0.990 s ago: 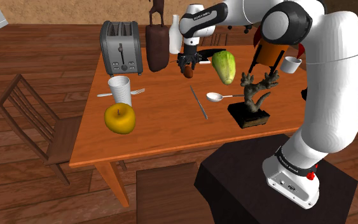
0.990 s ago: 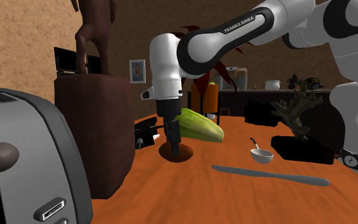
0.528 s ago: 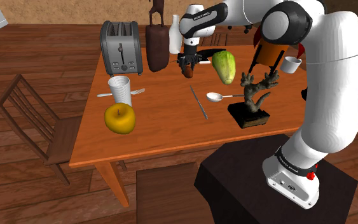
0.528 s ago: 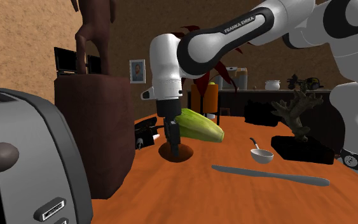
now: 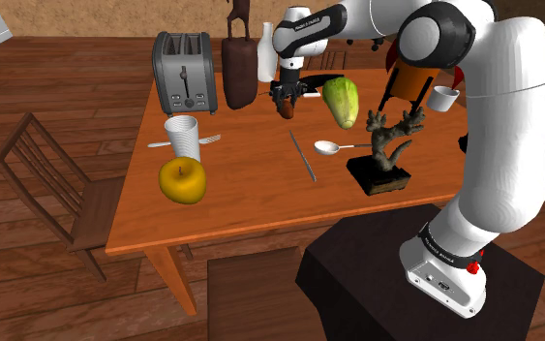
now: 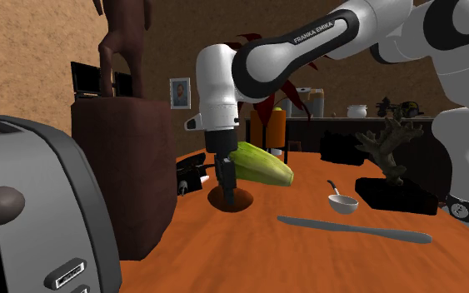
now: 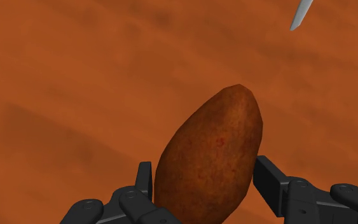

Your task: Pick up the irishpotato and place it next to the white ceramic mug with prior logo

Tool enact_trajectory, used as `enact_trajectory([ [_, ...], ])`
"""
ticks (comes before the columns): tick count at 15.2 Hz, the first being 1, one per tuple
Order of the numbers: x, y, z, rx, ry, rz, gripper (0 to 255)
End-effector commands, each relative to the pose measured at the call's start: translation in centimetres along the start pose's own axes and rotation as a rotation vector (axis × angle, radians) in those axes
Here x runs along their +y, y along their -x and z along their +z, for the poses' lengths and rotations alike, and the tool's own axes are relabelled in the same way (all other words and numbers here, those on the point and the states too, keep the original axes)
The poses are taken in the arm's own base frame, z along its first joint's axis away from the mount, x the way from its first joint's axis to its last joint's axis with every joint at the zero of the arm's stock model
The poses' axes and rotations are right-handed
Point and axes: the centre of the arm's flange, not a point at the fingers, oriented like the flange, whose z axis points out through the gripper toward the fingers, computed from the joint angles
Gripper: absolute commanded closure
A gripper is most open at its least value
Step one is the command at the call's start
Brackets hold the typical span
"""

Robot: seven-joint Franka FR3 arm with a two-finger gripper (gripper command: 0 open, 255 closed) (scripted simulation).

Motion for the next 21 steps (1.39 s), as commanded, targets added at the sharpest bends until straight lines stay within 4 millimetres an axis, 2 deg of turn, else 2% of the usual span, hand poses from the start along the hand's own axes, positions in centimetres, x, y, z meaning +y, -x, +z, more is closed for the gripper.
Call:
enact_trajectory([
  [1,-0.1,0.0,-0.5,-0.001,0.0,0.0,255],
  [21,-0.9,0.8,-11.0,-0.001,0.0,0.0,255],
])
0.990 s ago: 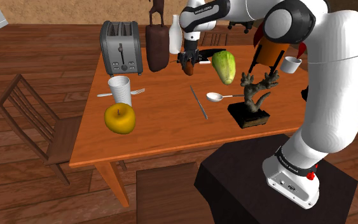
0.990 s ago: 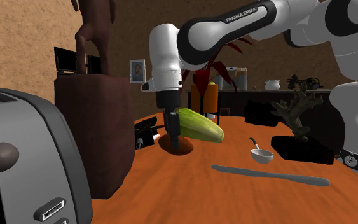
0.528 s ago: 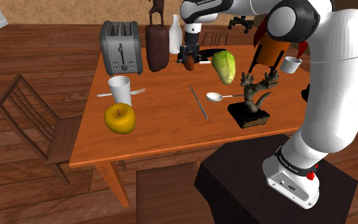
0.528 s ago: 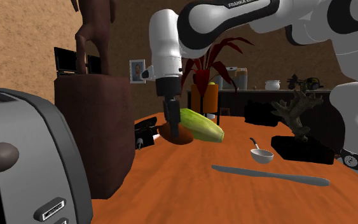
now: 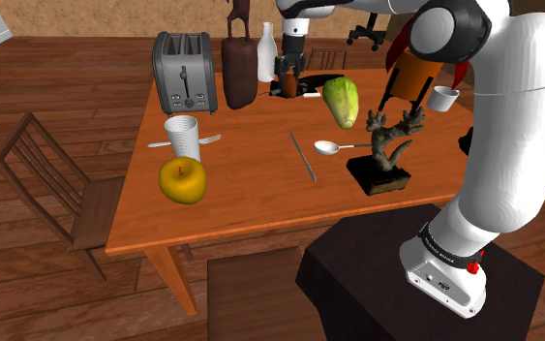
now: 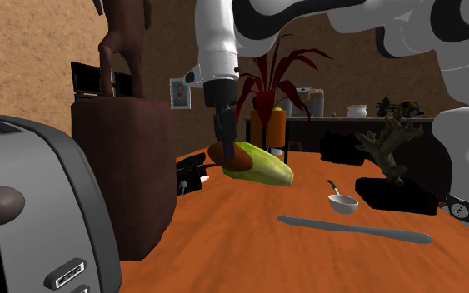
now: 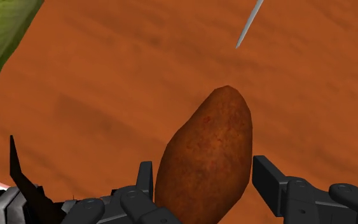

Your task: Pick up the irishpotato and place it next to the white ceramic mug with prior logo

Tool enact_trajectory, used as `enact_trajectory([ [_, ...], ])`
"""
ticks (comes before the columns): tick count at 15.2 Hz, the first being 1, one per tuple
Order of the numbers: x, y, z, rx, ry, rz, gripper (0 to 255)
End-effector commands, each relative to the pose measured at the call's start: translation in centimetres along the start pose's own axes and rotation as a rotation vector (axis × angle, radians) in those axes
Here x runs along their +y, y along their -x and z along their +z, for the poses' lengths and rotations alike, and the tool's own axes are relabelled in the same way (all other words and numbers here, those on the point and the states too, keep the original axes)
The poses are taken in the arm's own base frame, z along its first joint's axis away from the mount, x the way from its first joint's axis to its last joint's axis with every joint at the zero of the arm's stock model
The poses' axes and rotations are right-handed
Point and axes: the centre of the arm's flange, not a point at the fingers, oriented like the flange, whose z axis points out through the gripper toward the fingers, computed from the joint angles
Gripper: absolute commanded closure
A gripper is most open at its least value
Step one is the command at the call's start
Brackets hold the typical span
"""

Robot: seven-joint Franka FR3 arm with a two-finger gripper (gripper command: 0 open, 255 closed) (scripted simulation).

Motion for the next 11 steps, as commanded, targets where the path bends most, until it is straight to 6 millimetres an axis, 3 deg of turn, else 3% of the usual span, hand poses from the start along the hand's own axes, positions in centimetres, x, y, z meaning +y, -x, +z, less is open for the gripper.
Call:
enact_trajectory([
  [1,0.0,0.1,-1.0,0.0,0.0,0.0,255],
  [8,-0.3,0.3,-4.5,0.0,0.0,0.0,255],
  [11,2.4,3.3,-4.5,0.0,0.0,0.0,255],
])
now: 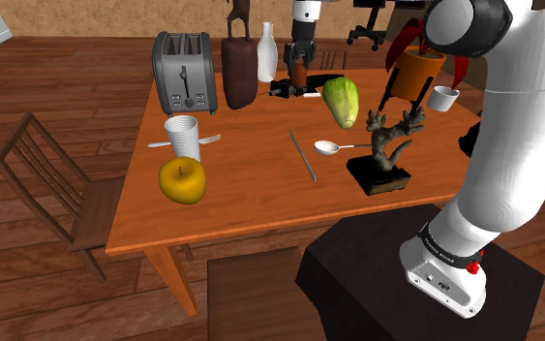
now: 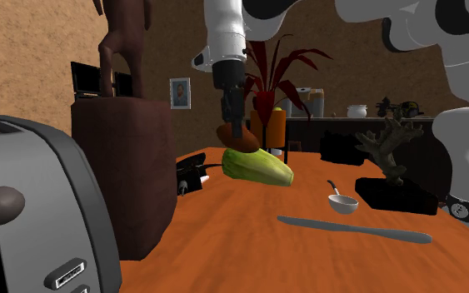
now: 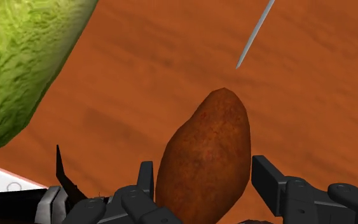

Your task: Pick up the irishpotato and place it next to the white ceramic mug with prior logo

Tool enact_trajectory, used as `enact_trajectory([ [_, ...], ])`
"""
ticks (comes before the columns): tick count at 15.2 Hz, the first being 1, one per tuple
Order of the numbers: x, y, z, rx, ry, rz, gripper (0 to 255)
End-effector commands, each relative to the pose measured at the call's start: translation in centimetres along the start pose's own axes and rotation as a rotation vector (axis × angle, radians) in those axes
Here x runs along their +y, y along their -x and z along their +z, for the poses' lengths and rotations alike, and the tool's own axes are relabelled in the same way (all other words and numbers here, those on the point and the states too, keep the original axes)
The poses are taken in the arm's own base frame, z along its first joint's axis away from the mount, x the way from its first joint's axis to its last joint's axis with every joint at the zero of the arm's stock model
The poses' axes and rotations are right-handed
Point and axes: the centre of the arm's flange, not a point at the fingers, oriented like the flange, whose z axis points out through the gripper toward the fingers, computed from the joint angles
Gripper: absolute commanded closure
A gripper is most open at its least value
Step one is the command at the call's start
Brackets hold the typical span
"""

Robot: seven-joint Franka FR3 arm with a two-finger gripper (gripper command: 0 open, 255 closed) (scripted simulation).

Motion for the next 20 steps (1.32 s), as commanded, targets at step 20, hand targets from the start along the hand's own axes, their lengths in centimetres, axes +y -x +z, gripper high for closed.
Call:
enact_trajectory([
  [20,18.6,20.2,-0.3,0.0,0.0,0.0,255],
])
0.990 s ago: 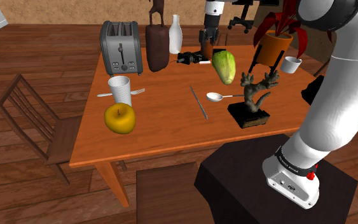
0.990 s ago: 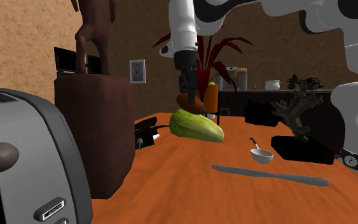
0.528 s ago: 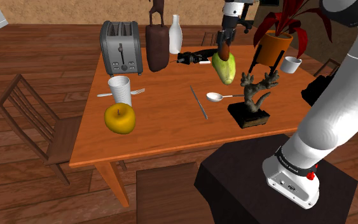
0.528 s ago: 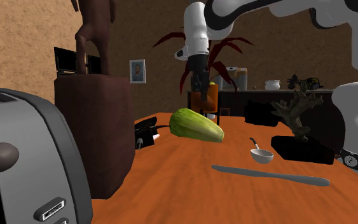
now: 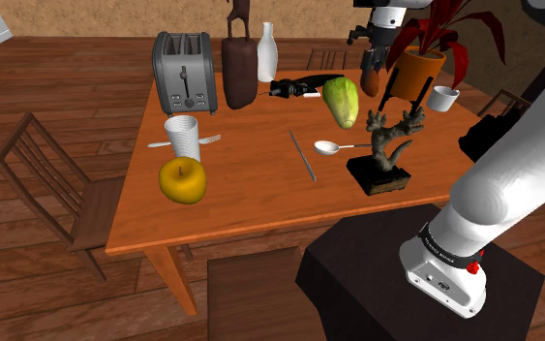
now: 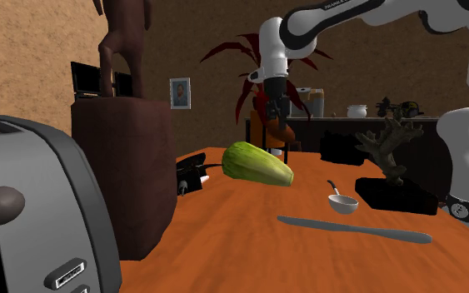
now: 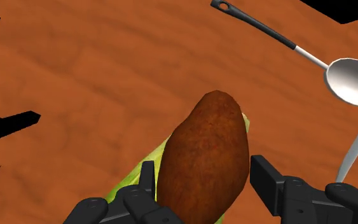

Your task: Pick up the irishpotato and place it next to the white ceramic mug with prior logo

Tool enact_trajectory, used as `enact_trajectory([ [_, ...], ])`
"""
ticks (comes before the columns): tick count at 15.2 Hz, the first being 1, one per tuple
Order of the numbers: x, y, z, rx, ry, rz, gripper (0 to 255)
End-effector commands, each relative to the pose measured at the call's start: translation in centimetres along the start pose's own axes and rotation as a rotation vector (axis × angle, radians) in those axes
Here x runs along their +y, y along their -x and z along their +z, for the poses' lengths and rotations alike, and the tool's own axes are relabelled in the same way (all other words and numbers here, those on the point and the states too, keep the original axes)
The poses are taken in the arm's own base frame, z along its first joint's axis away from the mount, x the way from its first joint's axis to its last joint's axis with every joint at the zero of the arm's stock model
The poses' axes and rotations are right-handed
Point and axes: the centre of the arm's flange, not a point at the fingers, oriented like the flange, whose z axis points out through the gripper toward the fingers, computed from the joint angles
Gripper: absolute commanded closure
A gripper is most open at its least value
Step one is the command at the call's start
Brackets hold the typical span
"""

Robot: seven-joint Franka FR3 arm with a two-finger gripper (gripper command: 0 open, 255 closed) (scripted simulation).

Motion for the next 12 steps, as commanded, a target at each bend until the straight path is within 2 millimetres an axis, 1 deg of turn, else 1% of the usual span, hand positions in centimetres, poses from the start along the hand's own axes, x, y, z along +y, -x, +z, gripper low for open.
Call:
enact_trajectory([
  [1,2.0,2.0,0.1,0.0,0.0,-0.001,255],
  [12,11.8,12.8,0.1,0.0,0.0,-0.001,255],
])
